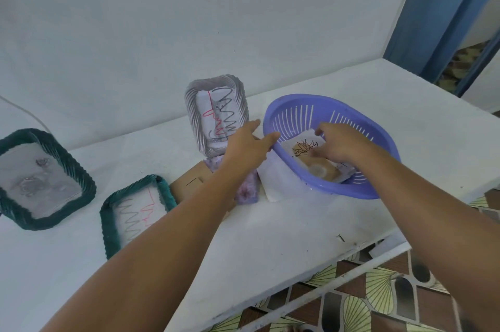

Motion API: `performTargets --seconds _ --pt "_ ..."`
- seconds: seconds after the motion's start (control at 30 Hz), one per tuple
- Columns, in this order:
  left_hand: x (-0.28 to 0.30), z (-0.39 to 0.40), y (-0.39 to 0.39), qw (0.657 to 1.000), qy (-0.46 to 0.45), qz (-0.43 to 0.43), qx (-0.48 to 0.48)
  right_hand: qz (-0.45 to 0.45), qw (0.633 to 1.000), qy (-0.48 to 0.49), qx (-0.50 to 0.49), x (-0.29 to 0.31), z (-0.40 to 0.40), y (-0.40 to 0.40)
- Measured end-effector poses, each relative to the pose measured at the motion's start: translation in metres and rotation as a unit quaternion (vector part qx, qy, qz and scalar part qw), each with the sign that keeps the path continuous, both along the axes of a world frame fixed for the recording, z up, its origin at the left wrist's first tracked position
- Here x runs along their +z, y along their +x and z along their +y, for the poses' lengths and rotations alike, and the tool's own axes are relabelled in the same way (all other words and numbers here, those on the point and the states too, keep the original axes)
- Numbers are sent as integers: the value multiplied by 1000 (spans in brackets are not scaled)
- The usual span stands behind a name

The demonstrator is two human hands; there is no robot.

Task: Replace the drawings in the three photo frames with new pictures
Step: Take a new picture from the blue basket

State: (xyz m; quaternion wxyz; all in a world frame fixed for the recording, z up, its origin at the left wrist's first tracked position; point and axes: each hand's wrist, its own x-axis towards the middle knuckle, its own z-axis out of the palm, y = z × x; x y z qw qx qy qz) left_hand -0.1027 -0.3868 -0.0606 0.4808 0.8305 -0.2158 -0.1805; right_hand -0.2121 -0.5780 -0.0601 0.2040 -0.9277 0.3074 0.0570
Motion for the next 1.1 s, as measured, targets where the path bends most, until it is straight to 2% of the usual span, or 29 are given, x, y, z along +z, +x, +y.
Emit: performTargets --seconds 0.13,0.3,0.77,0.87,0.97,1.1 --pt "1 -5 3 1000 -13 9 -11 14 1000 -1 -17 -10 -1 -2" --pt "-1 -5 6 999 -30 20 -10 -29 998 17 -49 -14 -8 0" --pt "0 -5 8 999 -25 27 -8 -91 993 -49 -66 -15 -14 1" --pt "3 -5 7 1000 -13 18 -10 -134 987 -65 -53 -5 -9 -2" --pt "7 -3 0 999 24 -42 7 -214 971 -106 -31 14 5 -1" --pt "25 9 -10 995 -43 -78 42 -301 937 -175 5 42 39 3"
